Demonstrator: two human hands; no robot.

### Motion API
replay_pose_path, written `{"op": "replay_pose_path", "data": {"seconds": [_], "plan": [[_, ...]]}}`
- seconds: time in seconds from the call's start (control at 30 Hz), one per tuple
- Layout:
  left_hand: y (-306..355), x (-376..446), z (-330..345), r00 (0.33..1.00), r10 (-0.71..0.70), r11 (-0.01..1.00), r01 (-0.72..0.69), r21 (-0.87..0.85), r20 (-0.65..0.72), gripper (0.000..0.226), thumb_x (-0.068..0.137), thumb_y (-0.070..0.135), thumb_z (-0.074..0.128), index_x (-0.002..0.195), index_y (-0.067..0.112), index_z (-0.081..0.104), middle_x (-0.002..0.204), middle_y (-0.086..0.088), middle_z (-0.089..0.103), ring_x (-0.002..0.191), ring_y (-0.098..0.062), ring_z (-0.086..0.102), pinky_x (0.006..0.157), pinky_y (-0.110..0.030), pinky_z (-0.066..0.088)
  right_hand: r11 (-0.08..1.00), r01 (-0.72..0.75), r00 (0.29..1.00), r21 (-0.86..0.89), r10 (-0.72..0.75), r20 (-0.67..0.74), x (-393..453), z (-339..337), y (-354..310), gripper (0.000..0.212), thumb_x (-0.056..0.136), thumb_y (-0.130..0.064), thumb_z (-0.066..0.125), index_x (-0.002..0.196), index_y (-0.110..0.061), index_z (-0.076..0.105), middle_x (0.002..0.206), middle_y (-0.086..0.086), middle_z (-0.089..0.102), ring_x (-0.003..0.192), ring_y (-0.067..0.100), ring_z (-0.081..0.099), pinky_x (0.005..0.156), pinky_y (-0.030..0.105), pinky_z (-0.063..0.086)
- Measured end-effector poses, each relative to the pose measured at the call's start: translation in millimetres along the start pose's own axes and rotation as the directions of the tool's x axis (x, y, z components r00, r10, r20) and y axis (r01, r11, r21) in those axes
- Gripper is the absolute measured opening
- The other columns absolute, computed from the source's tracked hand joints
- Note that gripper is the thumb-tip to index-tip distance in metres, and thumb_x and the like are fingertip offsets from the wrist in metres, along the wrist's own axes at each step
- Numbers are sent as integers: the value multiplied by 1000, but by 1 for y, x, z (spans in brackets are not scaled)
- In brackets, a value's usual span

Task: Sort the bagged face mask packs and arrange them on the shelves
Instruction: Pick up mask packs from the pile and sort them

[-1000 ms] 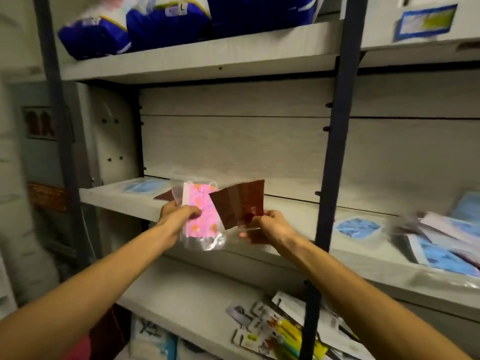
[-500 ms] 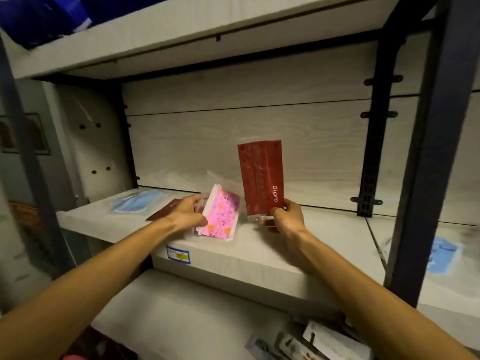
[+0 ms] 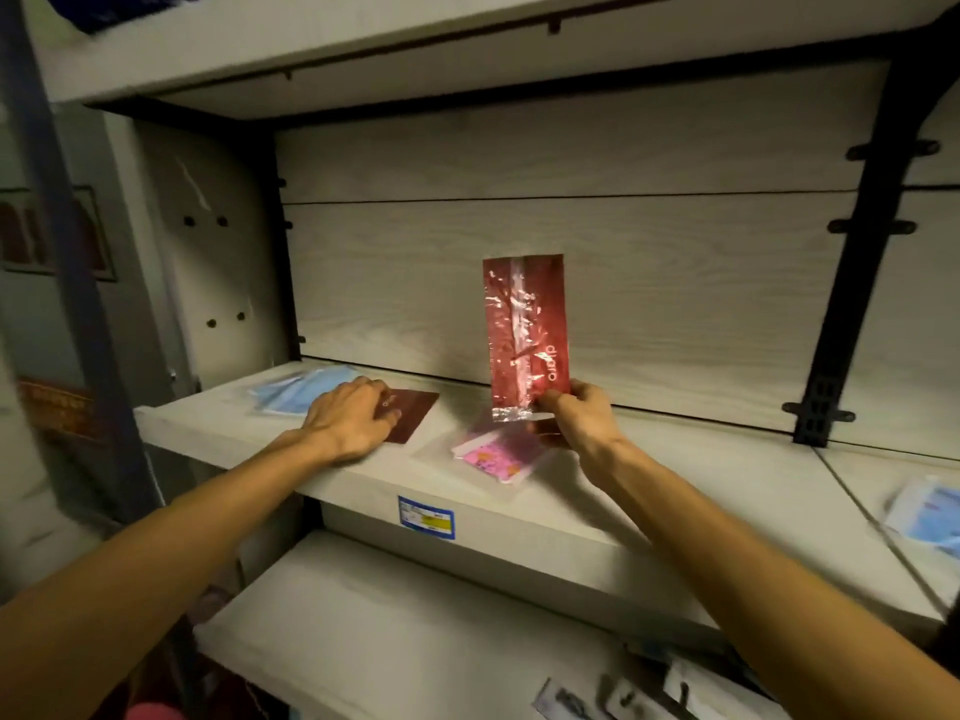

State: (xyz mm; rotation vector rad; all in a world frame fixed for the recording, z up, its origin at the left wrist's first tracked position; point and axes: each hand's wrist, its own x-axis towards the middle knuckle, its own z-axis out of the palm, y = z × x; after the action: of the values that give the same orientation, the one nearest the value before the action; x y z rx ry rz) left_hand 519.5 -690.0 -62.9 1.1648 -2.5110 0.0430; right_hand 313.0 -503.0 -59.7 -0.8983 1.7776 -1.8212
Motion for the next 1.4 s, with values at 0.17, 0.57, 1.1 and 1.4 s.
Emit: {"op": "replay_pose_path", "data": {"seconds": [0.17,0.57,1.1,1.4], "plan": [[-49,15,-4,999,35,997,-37,-75,-28,55,103,49,44,149,20,42,151,-6,49,129,-25,54,100,-39,47,995,-4,999,-104,8,36,3,73,0,13,98,-7,55,111,-10,55,93,10,72,62,20,69,45,24,49],[-106,48,28,934,336,926,-304,-224,121,61,95,72,39,135,31,59,138,5,59,120,-21,58,100,-45,50,375,62,975,-925,-219,-23,22,194,17,37,79,-55,65,90,-20,68,98,8,67,96,32,63,72,35,48],[-78,16,2,945,325,939,-327,-101,-37,56,99,59,43,135,18,55,139,-6,53,119,-28,58,98,-44,50,103,242,942,-965,-262,208,-29,108,4,80,98,-63,39,158,-16,17,160,10,28,153,31,12,121,44,18],[67,-105,-25,841,512,850,-526,-43,-176,45,101,52,43,131,22,59,137,0,58,126,-22,54,101,-37,42,-34,308,871,-951,-392,296,-165,-46,1,75,99,-54,42,157,-13,21,158,12,33,148,33,23,118,44,25]]}}
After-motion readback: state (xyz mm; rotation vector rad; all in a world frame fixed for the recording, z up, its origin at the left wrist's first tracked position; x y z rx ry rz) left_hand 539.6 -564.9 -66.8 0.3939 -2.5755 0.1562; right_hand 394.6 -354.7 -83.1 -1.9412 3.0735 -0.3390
